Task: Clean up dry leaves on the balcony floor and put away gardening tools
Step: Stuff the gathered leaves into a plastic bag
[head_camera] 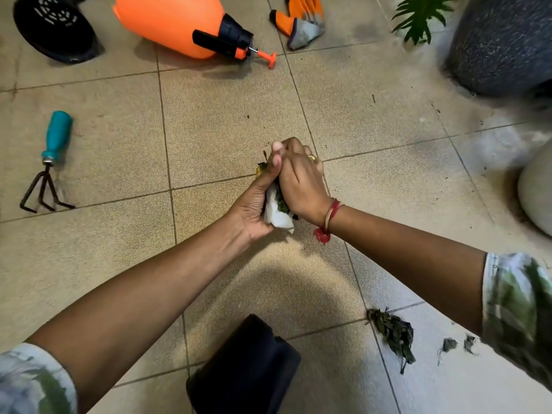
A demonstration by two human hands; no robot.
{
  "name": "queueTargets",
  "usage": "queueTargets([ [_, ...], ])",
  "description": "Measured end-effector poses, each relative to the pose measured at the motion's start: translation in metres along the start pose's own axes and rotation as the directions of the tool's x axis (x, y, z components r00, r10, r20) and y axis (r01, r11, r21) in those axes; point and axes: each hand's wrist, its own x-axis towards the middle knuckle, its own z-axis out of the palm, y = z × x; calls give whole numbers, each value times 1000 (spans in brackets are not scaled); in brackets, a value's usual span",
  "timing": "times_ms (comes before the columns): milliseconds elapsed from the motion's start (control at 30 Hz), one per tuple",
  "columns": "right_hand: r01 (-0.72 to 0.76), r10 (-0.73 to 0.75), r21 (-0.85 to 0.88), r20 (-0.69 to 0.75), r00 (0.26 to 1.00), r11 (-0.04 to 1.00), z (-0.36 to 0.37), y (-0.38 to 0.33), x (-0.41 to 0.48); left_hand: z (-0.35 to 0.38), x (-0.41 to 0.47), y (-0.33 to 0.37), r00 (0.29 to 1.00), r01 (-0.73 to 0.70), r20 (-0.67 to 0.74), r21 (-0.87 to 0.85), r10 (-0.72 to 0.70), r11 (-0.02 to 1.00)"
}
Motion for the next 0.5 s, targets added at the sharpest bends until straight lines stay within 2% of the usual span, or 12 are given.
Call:
queueTargets([
  [133,-8,7,61,25,1000,998,1,7,2,-2,-2,1,998,51,-20,-32,-52,998],
  [267,-14,0,138,97,995,990,2,14,3,-6,-6,1,992,89,-91,38,-85,995],
  [400,-179,145,212,168,975,961,4,18,8,-11,-5,3,981,154,-138,130,-136,979],
  [500,-318,252,339,226,941,885,4,15,10,-16,-4,3,979,163,-152,152,-140,975],
])
